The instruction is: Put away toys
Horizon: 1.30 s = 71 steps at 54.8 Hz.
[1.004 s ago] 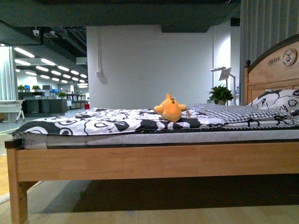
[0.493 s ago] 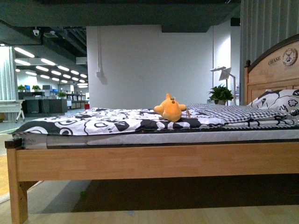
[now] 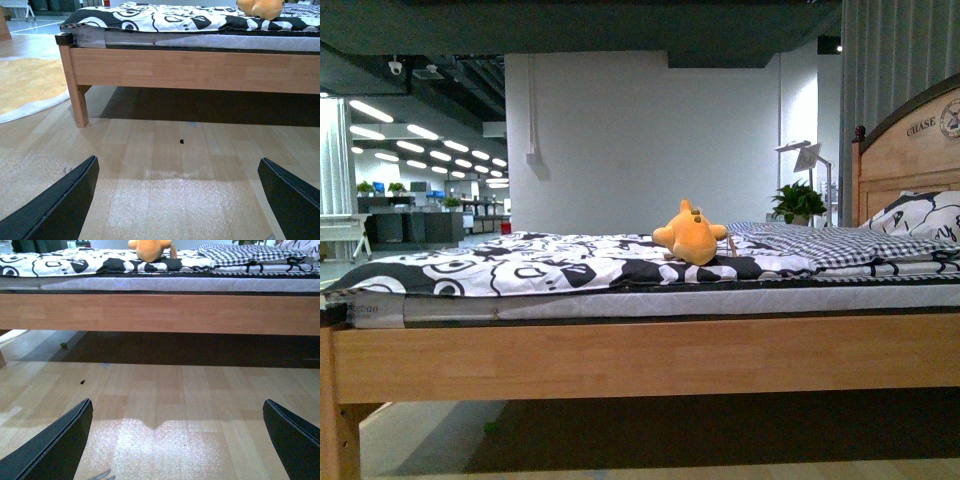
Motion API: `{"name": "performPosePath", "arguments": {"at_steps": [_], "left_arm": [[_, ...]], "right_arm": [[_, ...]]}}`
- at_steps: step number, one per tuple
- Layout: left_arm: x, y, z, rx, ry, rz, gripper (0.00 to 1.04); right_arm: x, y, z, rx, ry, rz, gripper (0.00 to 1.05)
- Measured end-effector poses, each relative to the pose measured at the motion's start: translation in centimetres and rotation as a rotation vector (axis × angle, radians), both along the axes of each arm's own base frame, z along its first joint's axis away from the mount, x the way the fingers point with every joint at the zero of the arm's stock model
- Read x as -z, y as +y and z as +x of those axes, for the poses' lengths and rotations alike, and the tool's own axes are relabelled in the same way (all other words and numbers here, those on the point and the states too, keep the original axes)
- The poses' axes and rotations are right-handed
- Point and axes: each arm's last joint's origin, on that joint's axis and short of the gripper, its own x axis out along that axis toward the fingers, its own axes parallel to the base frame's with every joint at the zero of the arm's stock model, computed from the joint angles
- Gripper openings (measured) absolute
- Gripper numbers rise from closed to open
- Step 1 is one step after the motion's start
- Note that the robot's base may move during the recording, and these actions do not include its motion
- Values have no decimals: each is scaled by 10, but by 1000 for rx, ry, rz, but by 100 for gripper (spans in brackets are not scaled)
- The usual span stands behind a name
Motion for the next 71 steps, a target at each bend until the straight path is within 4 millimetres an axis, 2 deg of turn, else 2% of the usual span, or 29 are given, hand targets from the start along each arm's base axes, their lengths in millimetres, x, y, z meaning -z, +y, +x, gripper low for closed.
{"name": "performPosePath", "arguments": {"at_steps": [71], "left_arm": [[0,0,0,0,0,0,99]], "right_arm": [[0,0,0,-1,0,0,104]]}}
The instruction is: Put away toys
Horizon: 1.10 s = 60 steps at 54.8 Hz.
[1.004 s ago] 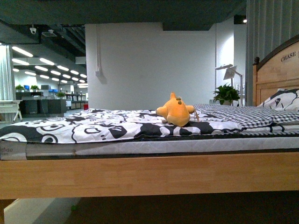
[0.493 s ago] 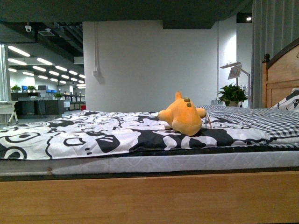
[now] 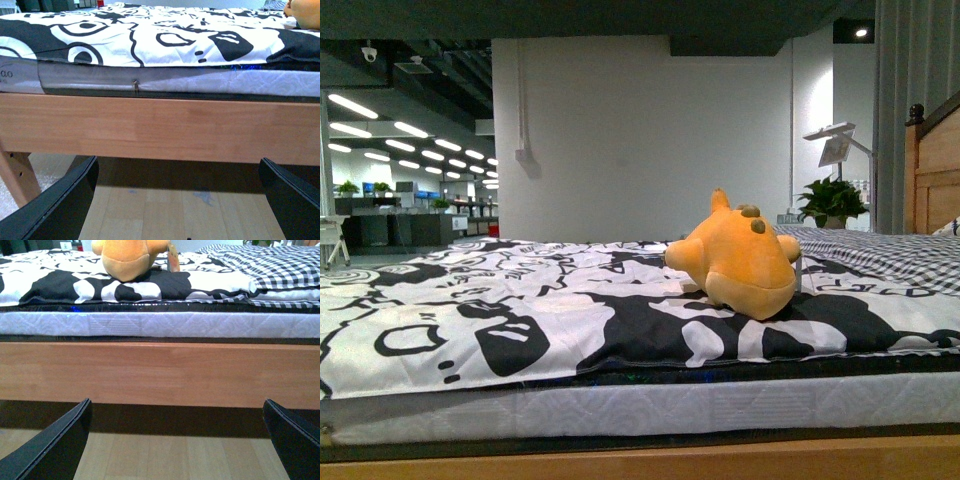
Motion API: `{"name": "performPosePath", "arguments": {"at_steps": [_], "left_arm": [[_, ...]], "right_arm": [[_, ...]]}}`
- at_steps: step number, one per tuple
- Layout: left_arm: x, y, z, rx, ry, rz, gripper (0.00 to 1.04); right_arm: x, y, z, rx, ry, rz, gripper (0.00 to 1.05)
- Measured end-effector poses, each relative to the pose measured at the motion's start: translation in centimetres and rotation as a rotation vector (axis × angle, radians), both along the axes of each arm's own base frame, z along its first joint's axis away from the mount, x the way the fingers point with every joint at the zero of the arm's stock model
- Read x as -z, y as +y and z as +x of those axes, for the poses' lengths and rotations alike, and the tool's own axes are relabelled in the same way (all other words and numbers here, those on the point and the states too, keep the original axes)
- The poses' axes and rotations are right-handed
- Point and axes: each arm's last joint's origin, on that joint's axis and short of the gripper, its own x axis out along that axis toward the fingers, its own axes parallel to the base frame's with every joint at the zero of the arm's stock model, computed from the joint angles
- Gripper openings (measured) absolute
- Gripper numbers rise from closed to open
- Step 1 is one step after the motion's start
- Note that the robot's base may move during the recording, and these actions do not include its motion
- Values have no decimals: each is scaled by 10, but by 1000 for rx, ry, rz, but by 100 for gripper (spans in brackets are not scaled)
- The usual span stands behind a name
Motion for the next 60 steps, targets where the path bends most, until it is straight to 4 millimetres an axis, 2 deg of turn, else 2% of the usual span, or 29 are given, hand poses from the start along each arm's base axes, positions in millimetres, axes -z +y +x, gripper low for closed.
{"name": "performPosePath", "arguments": {"at_steps": [23,30,40,48,55,60], "left_arm": [[0,0,0,0,0,0,99],[0,0,0,0,1,0,99],[0,0,0,0,1,0,99],[0,0,0,0,0,0,99],[0,0,0,0,0,0,99],[0,0,0,0,1,0,99]], "right_arm": [[0,0,0,-5,2,2,104],[-4,-5,6,-217,93,148,104],[-43,-15,27,-222,9,191,104],[-77,-17,55,-198,-53,186,104],[-105,-8,87,-208,-70,175,104],[-124,10,119,-234,-63,142,104]]}}
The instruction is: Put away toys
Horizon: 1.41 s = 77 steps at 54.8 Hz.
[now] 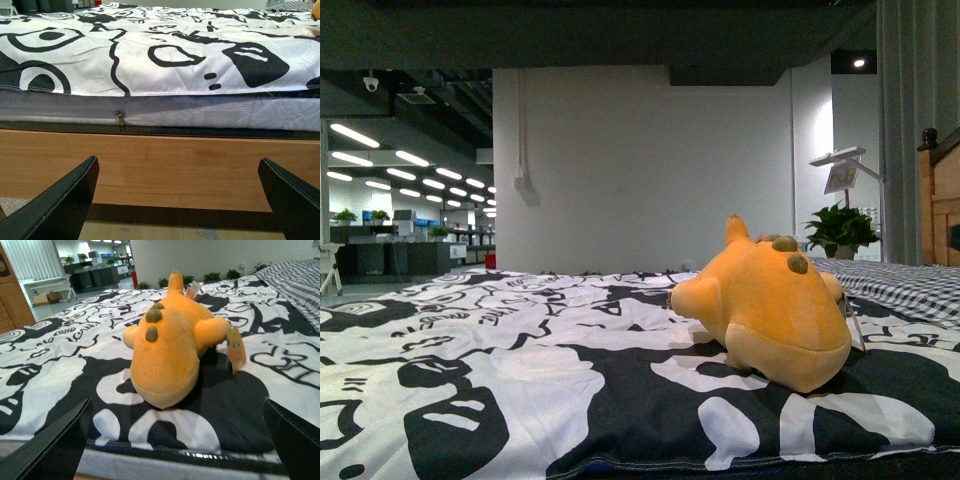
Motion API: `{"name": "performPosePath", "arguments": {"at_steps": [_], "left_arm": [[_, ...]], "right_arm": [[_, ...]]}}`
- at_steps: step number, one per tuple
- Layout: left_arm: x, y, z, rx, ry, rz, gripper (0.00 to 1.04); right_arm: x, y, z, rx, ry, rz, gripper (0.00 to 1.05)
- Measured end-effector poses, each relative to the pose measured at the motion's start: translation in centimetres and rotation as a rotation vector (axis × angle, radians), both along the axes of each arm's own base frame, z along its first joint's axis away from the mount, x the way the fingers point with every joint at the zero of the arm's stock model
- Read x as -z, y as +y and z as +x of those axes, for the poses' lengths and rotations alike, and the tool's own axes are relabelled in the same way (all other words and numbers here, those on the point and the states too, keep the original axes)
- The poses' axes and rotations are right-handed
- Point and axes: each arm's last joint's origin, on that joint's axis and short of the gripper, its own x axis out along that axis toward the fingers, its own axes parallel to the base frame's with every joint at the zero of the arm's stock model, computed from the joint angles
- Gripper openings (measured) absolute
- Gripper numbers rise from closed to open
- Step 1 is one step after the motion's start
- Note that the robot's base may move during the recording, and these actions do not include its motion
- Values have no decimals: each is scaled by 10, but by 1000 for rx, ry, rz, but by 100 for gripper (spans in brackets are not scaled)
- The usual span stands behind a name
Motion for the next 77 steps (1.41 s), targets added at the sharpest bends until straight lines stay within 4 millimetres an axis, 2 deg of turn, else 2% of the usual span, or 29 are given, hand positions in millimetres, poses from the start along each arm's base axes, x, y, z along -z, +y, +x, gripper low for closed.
{"name": "performPosePath", "arguments": {"at_steps": [4,15,27,45,62,71,77], "left_arm": [[0,0,0,0,0,0,99],[0,0,0,0,0,0,99],[0,0,0,0,0,0,99],[0,0,0,0,0,0,99],[0,0,0,0,0,0,99],[0,0,0,0,0,0,99],[0,0,0,0,0,0,99]], "right_arm": [[-11,15,25,-12,6,-29,104],[-32,40,73,6,20,-85,104],[-56,55,126,80,50,-141,104],[-58,55,174,153,121,-137,104],[-55,70,199,161,131,-187,104],[-41,70,209,183,152,-248,104],[-22,62,214,202,187,-268,104]]}}
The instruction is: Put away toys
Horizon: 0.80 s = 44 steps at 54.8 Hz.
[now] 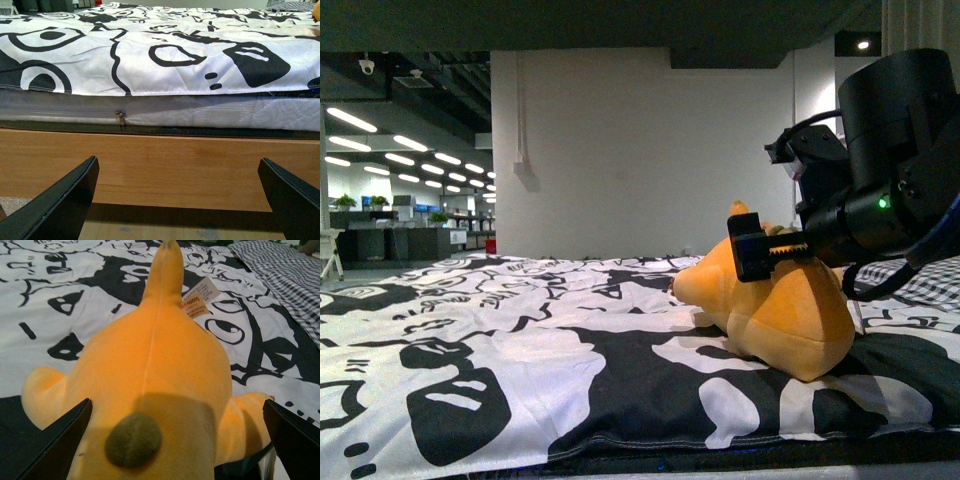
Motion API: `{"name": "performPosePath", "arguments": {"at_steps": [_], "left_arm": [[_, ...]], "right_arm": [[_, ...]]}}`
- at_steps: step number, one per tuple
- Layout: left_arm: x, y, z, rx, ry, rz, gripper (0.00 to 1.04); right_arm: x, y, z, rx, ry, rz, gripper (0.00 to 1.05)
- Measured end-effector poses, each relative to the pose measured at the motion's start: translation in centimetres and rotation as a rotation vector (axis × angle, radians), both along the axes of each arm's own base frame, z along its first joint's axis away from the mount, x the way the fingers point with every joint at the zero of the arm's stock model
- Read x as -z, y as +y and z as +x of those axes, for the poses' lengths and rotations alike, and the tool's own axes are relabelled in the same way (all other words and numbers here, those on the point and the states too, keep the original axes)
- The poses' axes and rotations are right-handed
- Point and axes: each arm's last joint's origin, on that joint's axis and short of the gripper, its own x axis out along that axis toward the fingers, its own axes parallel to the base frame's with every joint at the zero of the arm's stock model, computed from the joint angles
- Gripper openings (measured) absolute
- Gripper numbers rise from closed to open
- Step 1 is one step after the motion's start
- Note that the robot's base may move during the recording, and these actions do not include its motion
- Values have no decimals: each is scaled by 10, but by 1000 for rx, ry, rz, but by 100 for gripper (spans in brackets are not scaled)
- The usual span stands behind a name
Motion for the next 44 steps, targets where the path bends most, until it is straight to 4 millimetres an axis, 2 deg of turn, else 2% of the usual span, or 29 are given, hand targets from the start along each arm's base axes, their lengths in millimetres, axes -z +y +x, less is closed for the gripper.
{"name": "performPosePath", "arguments": {"at_steps": [10,19,31,36,38,44], "left_arm": [[0,0,0,0,0,0,99],[0,0,0,0,0,0,99],[0,0,0,0,0,0,99],[0,0,0,0,0,0,99],[0,0,0,0,0,0,99],[0,0,0,0,0,0,99]], "right_arm": [[24,-13,0,0,34,34,104],[41,-11,-4,-41,66,120,104],[62,9,-14,-120,117,198,104],[61,20,-17,-143,113,167,104],[60,22,-18,-140,105,158,103],[57,27,-19,-131,79,135,87]]}}
